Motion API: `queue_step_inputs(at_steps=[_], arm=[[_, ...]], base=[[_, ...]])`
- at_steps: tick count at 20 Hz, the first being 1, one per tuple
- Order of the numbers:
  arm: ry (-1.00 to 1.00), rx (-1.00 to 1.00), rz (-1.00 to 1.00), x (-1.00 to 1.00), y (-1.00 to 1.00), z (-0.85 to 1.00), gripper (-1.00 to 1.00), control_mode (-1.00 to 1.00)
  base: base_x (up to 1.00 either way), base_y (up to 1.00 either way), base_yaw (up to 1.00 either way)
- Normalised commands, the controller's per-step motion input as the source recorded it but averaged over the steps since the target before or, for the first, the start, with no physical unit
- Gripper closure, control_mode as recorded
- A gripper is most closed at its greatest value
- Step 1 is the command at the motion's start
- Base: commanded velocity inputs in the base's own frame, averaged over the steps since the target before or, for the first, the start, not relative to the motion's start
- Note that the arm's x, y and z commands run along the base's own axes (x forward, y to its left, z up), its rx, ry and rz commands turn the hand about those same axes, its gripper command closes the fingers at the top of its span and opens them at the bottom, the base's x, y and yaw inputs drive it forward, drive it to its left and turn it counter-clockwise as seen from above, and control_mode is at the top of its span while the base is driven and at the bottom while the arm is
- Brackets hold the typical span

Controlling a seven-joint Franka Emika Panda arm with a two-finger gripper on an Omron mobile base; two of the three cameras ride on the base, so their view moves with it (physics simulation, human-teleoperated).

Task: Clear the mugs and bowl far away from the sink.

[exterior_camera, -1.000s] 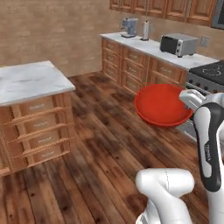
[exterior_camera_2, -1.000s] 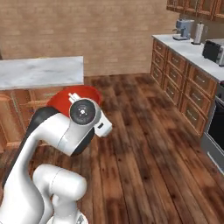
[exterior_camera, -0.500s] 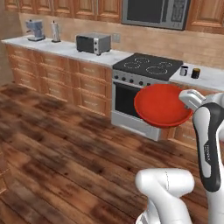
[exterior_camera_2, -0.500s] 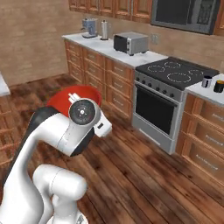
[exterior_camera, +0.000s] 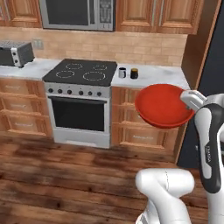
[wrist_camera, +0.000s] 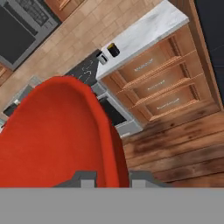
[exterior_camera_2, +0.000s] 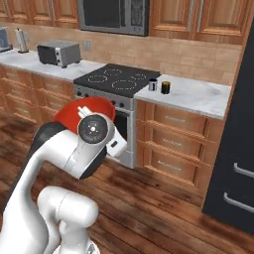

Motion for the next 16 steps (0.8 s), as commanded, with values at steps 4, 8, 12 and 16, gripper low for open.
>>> queue_step_inputs(at_steps=[4, 8, 12, 16], arm=[[0.00, 0.00, 0.00, 0.00, 0.00, 0.00, 1.00, 1.00], [0.00, 0.00, 0.00, 0.00, 0.00, 0.00, 1.00, 1.00], [0.00, 0.00, 0.00, 0.00, 0.00, 0.00, 1.00, 1.00], [0.00, 0.00, 0.00, 0.00, 0.00, 0.00, 1.00, 1.00]], base=[[1.00, 0.13, -0.55], [1.00, 0.19, -0.50], [0.99, 0.52, -0.36], [0.99, 0.73, -0.19]])
